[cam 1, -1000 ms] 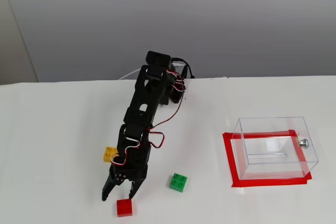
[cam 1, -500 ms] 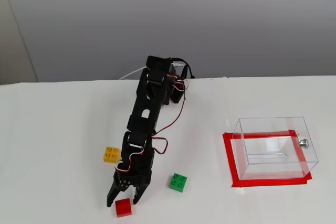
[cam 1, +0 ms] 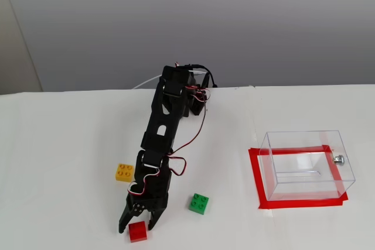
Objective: Pick the red lego brick and place it into the transparent box
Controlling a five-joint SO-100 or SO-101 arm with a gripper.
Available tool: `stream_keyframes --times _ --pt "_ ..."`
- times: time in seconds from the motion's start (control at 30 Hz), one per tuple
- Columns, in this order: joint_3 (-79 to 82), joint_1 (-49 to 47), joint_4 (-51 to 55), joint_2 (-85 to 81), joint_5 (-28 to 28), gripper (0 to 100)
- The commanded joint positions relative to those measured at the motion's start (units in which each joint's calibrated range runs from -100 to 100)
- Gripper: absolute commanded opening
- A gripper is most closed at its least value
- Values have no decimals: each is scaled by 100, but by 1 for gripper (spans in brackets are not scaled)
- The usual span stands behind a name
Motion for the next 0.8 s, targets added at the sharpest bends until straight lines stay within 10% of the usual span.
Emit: stream_keyframes --times 0.0,0.77 --pt "-241 46 -115 -49 -10 29" --pt "-232 -43 -376 214 -10 26"
